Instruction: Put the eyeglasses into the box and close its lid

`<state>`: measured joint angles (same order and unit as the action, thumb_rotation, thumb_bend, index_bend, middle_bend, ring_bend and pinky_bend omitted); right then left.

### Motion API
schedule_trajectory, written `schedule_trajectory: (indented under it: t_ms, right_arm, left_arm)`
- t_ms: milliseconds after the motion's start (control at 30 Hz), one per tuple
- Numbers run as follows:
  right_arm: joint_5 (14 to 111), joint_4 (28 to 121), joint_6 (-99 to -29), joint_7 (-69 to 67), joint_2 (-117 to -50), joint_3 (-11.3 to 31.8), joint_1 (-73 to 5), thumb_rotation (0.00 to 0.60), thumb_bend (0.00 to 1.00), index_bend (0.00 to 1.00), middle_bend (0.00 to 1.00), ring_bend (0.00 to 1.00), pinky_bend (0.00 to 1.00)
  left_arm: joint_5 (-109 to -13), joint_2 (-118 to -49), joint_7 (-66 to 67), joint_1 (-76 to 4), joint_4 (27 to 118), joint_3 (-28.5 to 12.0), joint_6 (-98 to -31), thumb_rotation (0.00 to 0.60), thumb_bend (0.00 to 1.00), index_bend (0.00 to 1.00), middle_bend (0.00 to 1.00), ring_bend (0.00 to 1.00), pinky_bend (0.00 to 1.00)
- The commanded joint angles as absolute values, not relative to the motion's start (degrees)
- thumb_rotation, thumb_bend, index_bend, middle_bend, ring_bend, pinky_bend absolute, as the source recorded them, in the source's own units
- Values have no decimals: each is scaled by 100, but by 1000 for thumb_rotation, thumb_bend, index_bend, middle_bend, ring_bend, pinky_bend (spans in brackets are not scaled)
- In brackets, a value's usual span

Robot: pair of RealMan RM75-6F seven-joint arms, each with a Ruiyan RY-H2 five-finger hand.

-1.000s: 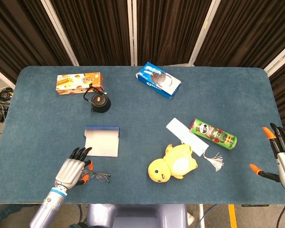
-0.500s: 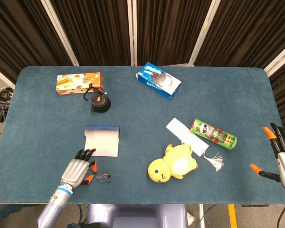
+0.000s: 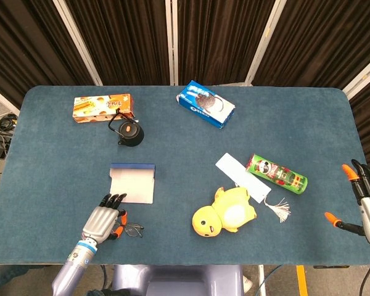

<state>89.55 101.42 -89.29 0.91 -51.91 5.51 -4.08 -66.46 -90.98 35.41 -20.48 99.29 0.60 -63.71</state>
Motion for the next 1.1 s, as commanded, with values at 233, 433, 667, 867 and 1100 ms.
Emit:
schedule_trajectory:
  t_ms: [233,433,667,867,1100]
  right_arm:
    - [8952,10134,-8933,75,-5188,555,-409,600,0,0,0,0,0]
    - [8962,10138,-8937,75,-5185,551,-408,600,0,0,0,0,0]
    - [8990,10154,-8968,113,-5188,547,-398,600,0,0,0,0,0]
    - [8939,10136,-8924,150,-5206,562,-419,600,0,0,0,0,0]
    - [8674,10082,-8799,194,-5245,651,-476,600,0,0,0,0,0]
  left_arm:
    - [-6578,-9097,3550,-2090,9950,103,-6407,600,443,585,0,0,0]
    - [-6590,-9051,3527,-2115,10006,84,-6504,600,445,604,0,0,0]
    - [-6495,-8939,3472,-2273,10125,-160,-6496,600,446,608,0,0,0]
    - [-6038,-8896,3412,-2671,10174,-720,-6228,600,466,609,0,0,0]
    - [-5289,-9244,3456,-3438,9398,-1425,-5738,600,468,611,0,0,0]
